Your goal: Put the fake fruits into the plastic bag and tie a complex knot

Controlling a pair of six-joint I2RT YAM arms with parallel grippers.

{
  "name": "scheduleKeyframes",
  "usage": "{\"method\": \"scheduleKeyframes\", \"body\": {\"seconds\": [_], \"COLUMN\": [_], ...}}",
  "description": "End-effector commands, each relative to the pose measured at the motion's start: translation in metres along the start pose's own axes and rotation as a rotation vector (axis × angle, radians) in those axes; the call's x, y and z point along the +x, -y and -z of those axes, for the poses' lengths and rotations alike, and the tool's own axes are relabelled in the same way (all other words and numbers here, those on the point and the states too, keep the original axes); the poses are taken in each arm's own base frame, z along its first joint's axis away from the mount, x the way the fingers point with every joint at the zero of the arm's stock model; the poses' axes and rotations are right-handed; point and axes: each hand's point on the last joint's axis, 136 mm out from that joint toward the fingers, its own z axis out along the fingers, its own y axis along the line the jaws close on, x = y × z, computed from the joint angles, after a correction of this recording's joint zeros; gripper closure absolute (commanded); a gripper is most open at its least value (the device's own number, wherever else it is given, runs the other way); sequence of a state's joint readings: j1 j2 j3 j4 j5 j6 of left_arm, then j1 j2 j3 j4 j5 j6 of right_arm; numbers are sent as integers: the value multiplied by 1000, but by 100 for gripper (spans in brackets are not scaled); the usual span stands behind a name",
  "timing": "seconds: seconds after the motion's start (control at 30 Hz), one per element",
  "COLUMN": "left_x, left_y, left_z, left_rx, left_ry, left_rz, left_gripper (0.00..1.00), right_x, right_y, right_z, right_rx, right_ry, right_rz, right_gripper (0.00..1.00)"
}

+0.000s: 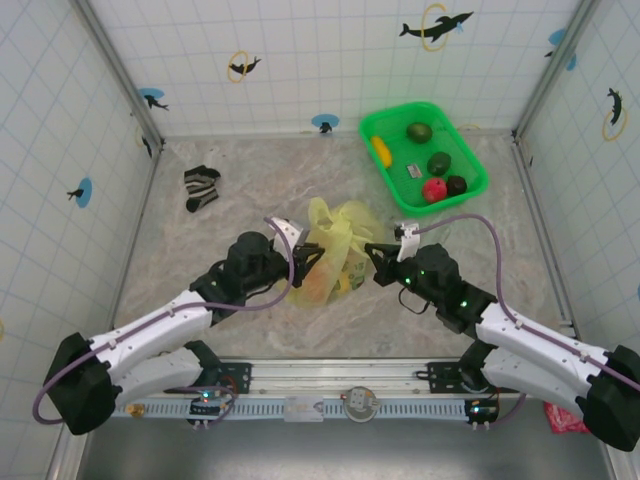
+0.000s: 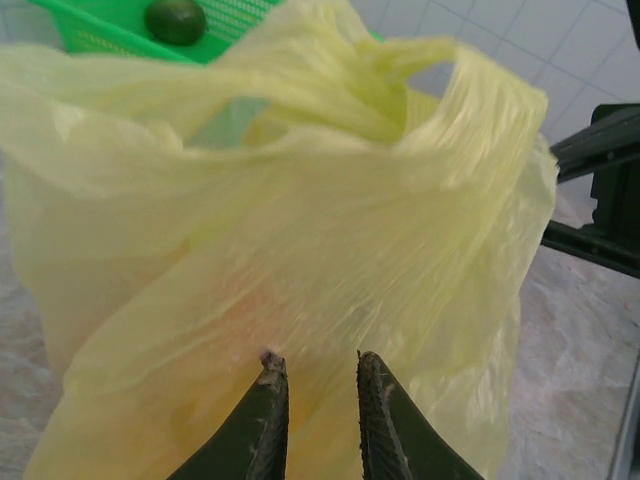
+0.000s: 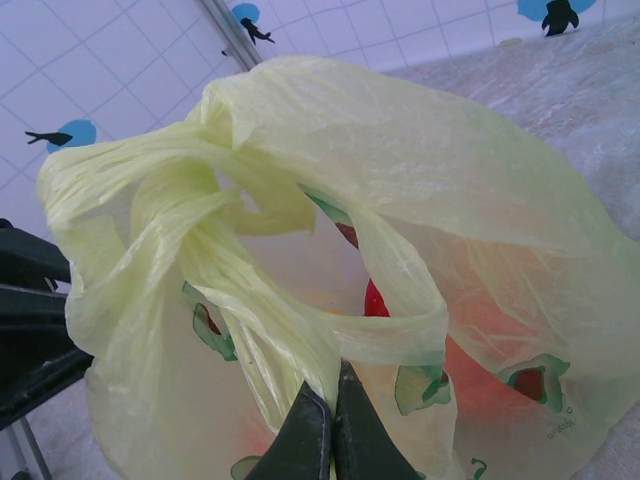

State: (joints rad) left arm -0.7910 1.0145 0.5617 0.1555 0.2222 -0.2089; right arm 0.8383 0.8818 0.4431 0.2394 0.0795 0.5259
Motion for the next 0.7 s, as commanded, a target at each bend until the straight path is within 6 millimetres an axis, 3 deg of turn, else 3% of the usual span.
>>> {"method": "scheduleKeyframes", "body": {"seconds": [0.0,0.4,0.57,0.67], "left_x": [10,27,45,52], "left_y": [9,11,9,10], "left_z": [-4,-11,-15,-18], "left_rx": [72,105,109,120], "left_ry": [-16,-54,-104,-128], "left_rz": [53,128,164,175], "left_gripper": [80,80,83,86], "right_x": [8,30,28,19], "right_y": [7,14,-3,-11], "right_z": [3,6,9,13], "right_rx": [29,37,-58,-105], "right_ry": [-14,-97,-105,-80], "right_rz": [16,34,24,12], "right_gripper": [100,100,86,84]}}
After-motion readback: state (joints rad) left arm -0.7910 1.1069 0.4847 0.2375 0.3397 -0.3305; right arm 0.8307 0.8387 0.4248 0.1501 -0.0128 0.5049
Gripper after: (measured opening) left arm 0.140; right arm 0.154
